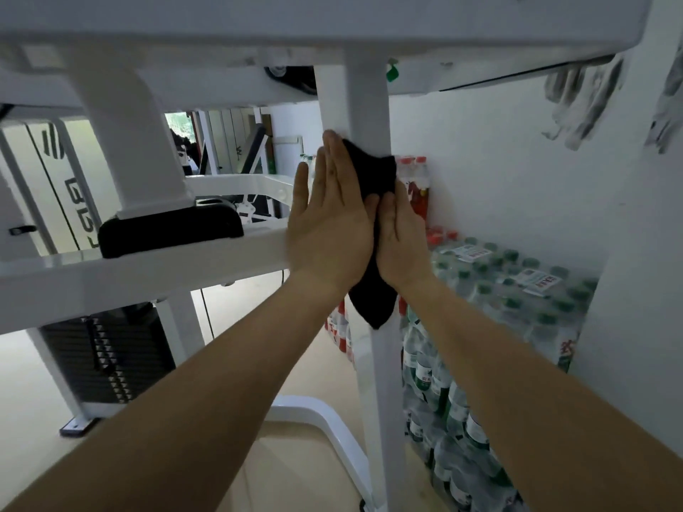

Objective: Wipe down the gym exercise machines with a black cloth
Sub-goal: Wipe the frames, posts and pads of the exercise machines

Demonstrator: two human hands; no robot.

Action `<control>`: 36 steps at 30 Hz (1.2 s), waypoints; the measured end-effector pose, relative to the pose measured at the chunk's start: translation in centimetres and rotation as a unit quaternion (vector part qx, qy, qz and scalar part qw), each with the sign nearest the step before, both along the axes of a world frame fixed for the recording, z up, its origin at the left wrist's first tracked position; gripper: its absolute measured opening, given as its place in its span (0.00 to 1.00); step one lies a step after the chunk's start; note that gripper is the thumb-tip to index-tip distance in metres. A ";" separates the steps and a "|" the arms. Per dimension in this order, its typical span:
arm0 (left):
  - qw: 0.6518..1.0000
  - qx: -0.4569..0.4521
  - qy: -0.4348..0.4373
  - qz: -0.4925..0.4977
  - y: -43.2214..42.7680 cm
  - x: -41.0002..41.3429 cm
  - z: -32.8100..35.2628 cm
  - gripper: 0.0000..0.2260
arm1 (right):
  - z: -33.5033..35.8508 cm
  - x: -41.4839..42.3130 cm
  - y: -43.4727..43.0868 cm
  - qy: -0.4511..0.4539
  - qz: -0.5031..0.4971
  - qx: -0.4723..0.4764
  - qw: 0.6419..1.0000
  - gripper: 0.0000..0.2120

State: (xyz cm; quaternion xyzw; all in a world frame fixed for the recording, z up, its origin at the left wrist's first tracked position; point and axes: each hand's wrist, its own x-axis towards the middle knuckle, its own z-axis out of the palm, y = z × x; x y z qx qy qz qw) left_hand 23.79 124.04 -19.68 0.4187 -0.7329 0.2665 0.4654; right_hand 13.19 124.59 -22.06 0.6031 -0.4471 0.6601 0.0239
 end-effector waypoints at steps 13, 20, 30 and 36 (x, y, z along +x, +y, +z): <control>0.995 -0.071 0.060 0.045 0.0 -1.5 -1.8 0.27 | 1.1 -0.2 0.3 -0.075 0.078 0.055 0.993 0.18; 0.989 -0.144 -0.021 0.007 -0.4 -1.0 -7.0 0.23 | -7.8 -1.4 -0.4 -0.133 0.163 0.091 0.973 0.19; 0.955 0.118 0.143 -0.230 -0.2 -2.2 -18.0 0.29 | -16.7 -1.2 1.5 -0.142 0.127 0.156 0.969 0.15; 0.911 0.244 0.196 -0.267 1.5 -2.0 -18.4 0.31 | -16.6 -0.6 2.9 -0.133 0.122 0.190 0.965 0.13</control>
